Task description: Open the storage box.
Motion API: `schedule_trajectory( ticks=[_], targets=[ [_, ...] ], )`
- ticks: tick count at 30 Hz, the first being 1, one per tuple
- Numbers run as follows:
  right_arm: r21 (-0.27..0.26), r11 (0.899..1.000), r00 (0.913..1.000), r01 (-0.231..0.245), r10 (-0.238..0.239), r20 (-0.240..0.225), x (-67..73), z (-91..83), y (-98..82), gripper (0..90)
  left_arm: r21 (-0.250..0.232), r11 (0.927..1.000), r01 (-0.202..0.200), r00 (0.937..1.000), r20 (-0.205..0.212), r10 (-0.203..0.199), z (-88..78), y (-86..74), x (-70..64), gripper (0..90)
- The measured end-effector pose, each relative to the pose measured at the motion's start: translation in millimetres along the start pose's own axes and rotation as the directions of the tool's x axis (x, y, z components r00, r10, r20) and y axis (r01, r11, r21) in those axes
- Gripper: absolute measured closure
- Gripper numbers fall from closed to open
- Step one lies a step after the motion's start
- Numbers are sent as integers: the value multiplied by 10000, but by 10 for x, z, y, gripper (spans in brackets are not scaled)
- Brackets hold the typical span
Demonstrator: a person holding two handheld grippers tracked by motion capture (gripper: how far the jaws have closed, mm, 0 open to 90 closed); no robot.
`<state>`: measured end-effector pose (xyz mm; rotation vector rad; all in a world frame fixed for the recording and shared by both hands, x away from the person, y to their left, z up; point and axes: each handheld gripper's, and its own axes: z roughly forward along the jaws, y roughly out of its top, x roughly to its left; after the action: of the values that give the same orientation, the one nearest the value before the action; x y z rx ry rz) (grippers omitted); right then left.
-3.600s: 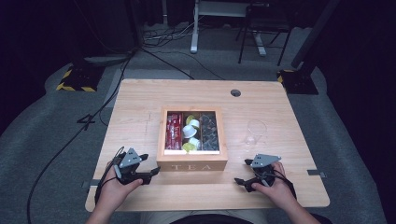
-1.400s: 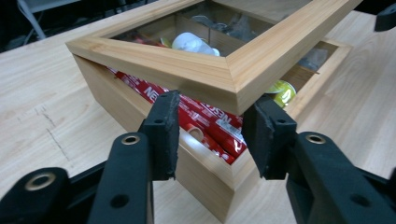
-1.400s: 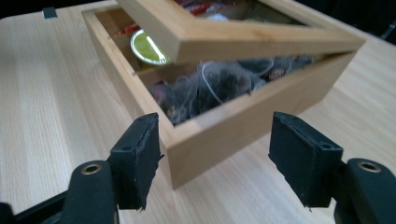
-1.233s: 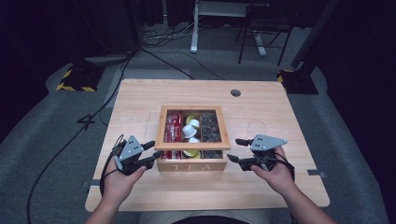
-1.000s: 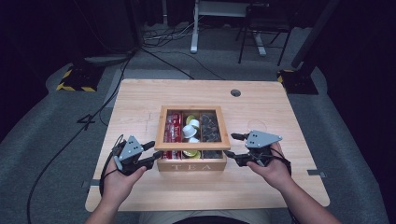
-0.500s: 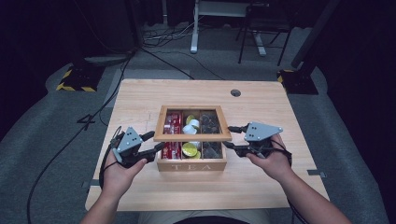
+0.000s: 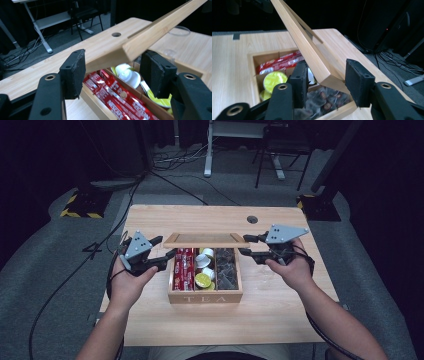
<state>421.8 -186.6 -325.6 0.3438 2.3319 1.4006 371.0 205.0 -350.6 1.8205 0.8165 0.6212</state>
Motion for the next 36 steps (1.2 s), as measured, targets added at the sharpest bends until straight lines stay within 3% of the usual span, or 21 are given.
schedule_trajectory(
  ticks=[9,19,27,29,36],
  targets=[
    [-185,9983,9985,-544,544,-10,-302,84,206,578,-116,9978,648,9979,-39,-649,-73,-85,134,369],
    [-456,9885,9895,-1443,1443,-14,-727,231,386,585,854,9942,654,9978,-192,-639,-152,-311,190,358],
    [-528,9821,9826,-1806,1825,333,-1073,398,497,601,1049,9906,881,9956,-415,-841,-250,-424,228,357],
    [-662,9766,9775,-2046,2074,386,-1172,458,506,597,1134,9893,923,9951,-471,-875,-271,-461,236,355],
    [-1110,9440,9474,-3108,3171,442,-1509,691,480,583,1074,9865,1235,9909,-661,-1169,-352,-533,269,362]
  ],
)
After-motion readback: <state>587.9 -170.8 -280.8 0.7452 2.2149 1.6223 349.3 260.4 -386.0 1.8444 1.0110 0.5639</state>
